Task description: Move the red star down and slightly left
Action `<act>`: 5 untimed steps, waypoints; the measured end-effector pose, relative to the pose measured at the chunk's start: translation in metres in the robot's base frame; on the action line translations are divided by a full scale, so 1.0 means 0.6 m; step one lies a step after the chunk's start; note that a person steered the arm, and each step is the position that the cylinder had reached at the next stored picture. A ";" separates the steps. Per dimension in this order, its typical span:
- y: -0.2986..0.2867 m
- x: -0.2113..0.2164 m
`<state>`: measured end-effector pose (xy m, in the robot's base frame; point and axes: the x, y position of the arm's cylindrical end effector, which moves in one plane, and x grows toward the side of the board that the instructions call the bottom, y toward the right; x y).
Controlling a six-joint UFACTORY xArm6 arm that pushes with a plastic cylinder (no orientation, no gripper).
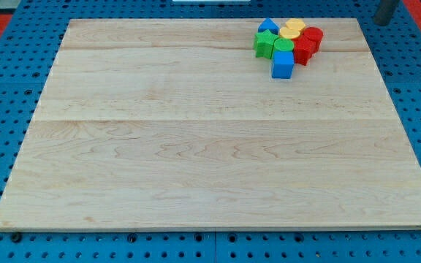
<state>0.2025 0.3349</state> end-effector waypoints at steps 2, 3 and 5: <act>0.000 0.000; 0.000 -0.001; -0.172 0.062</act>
<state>0.2398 0.2318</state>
